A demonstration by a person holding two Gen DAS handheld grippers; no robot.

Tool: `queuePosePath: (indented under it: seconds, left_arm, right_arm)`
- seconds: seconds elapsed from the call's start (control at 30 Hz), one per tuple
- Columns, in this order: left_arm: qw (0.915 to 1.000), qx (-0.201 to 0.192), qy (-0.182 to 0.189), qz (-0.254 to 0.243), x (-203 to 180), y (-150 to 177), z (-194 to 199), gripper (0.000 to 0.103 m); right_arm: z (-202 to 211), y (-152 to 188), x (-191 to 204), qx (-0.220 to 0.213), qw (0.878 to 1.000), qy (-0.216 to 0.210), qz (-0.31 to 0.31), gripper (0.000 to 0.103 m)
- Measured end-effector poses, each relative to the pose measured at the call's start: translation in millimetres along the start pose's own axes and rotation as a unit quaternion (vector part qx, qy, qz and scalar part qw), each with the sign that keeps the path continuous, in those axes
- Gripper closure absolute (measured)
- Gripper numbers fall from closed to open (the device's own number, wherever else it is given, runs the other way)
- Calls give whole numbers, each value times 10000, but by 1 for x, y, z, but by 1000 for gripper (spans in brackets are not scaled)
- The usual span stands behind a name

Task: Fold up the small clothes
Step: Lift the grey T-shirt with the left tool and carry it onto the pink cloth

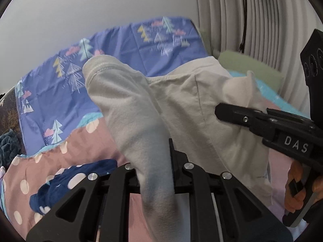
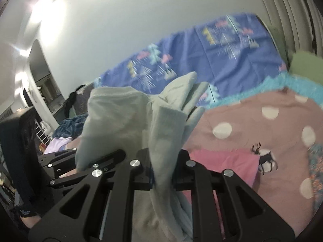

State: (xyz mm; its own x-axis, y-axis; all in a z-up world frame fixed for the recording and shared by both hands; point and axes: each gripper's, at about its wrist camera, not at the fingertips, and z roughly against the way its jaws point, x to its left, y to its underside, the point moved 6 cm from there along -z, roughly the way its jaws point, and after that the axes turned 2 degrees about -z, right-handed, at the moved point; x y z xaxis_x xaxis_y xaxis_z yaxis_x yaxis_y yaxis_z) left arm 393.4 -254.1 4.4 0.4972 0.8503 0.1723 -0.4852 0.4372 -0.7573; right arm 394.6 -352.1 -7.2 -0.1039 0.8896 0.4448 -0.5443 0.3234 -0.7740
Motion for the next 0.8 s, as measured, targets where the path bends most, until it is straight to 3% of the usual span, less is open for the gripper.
queuePosePath:
  seconds: [0.17, 0.27, 0.43, 0.57, 0.6, 0.63, 0.7, 0.73, 0.8]
  left_arm:
    - [9987, 348, 225, 294, -12, 7, -73, 88]
    - [9989, 326, 322, 133, -35, 1, -94, 88]
    - [9995, 306, 79, 17, -45, -4, -99, 88]
    - [9988, 449, -2, 190, -31, 7, -112, 83]
    - [9977, 669, 32, 138, -30, 16, -121, 80]
    - [9958, 911, -48, 52, -28, 25, -129, 70]
    - [9933, 1132, -219, -68, -23, 39, -139, 62]
    - [9929, 1154, -291, -23, -17, 46, -140, 59]
    - [9936, 1097, -224, 155, -8, 52, -135, 53]
  right_arm:
    - [-37, 13, -72, 202, 9971, 618, -390, 91]
    - [-34, 9, -111, 190, 9949, 788, -599, 92]
    - [-30, -1, -106, 189, 9972, 710, -169, 92]
    - [-48, -2, -96, 296, 9943, 1008, 201, 88]
    - [-58, 3, -101, 478, 9905, 1262, 273, 75]
    - [-67, 10, -107, 709, 9842, 1586, 353, 68]
    - [-71, 23, -126, 872, 9577, 2653, 696, 63]
    - [-63, 27, -132, 747, 9507, 2905, 784, 63]
    - [-47, 33, -137, 629, 9515, 2934, 677, 61]
